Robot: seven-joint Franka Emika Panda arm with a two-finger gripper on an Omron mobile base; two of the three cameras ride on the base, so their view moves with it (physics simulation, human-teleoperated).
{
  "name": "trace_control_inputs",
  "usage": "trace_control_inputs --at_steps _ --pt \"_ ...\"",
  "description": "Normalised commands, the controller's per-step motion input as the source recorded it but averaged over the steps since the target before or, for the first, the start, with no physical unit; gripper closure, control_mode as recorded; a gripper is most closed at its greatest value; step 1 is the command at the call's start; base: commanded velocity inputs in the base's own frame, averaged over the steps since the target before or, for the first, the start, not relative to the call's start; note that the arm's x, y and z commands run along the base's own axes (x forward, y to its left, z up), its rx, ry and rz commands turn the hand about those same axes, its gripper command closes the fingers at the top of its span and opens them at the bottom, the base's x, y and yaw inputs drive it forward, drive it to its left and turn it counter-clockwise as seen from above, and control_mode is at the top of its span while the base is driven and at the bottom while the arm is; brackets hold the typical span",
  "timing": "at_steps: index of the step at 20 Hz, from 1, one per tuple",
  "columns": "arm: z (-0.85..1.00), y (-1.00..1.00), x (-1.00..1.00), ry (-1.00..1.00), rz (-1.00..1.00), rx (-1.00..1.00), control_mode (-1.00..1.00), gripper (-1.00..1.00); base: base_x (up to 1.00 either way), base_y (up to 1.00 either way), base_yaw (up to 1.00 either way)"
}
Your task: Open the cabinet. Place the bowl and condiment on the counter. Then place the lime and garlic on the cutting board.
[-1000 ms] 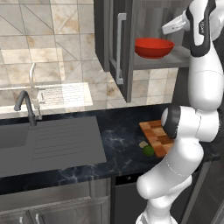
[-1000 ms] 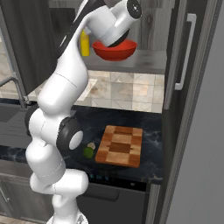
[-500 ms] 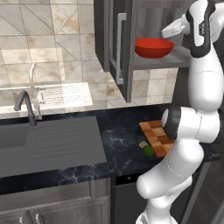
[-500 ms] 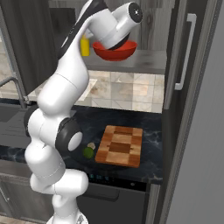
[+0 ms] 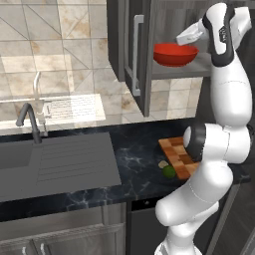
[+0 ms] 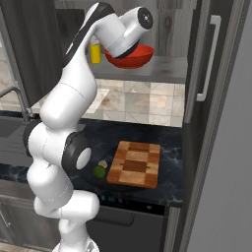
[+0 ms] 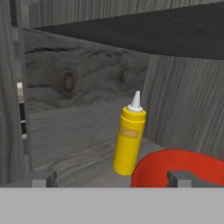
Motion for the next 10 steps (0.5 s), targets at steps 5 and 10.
trace_control_inputs --at_steps 5,10 --pt "-0.06 0.15 0.09 -0.02 0.0 0.0 -1.0 -1.0 0.0 0.0 0.0" --pt "-0.06 0.03 0.02 -0.05 0.0 0.02 -1.0 -1.0 0.0 0.0 0.0"
